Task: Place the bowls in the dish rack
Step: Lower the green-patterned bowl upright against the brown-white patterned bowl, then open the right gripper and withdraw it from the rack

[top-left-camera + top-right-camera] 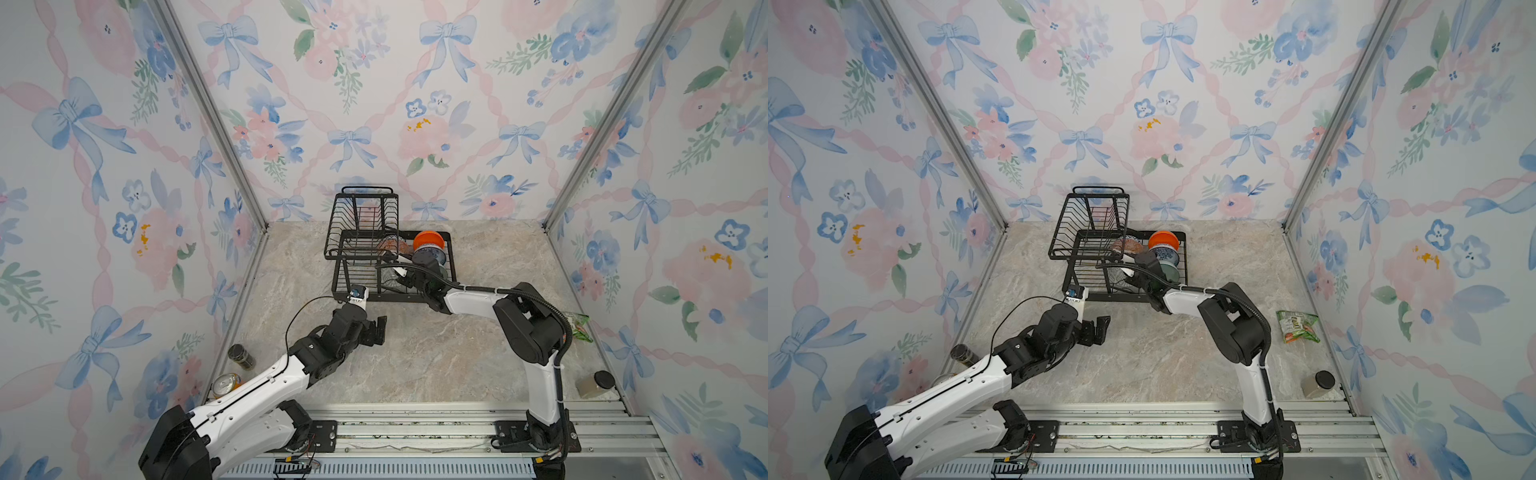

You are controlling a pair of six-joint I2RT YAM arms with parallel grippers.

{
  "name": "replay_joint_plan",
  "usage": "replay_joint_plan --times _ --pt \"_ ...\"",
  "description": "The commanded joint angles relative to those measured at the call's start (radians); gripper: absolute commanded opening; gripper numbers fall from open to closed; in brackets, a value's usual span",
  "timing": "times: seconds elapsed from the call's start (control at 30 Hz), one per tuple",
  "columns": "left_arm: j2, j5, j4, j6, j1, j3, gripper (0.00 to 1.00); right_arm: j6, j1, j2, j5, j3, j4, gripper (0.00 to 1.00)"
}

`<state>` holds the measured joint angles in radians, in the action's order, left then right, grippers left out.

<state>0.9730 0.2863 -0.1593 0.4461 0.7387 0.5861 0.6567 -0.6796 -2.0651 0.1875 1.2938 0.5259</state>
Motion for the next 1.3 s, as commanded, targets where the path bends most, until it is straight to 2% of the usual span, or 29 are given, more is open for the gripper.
replay_joint_plan --times 0.0,0.17,0.3,0.47,0.53,0.6,0.67,0.93,1.27 --pt "-0.016 -0.004 -0.011 -0.022 -0.005 -0.019 0.98 -0.022 0.01 0.052 -0.018 -0.007 -0.002 0.36" --pt "-0.021 -0.001 -0.014 -0.026 -0.008 -0.02 0.98 -0.042 0.019 0.071 -0.059 -0.008 -0.039 0.38" --pt "-0.03 0.0 -0.013 -0.029 -0.01 -0.024 0.98 -0.056 0.021 0.088 -0.079 -0.013 -0.058 0.47" --pt "-0.04 0.002 -0.015 -0.031 -0.015 -0.029 0.98 -0.076 0.029 0.118 -0.122 -0.024 -0.096 0.64" --pt "-0.043 0.002 -0.015 -0.033 -0.018 -0.028 0.98 -0.085 0.035 0.131 -0.144 -0.029 -0.117 0.74" --pt "-0.045 0.004 -0.015 -0.034 -0.021 -0.028 0.98 -0.099 0.041 0.145 -0.163 -0.041 -0.121 0.9" --pt "-0.046 0.004 -0.015 -0.037 -0.022 -0.029 0.98 -0.105 0.045 0.154 -0.173 -0.052 -0.126 0.96" --pt "-0.054 0.002 -0.015 -0.042 -0.028 -0.031 0.98 -0.054 0.046 0.174 -0.155 -0.075 -0.137 0.99" --pt "-0.056 0.001 -0.018 -0.046 -0.037 -0.032 0.98 0.158 0.046 0.188 -0.132 -0.093 -0.144 0.97"
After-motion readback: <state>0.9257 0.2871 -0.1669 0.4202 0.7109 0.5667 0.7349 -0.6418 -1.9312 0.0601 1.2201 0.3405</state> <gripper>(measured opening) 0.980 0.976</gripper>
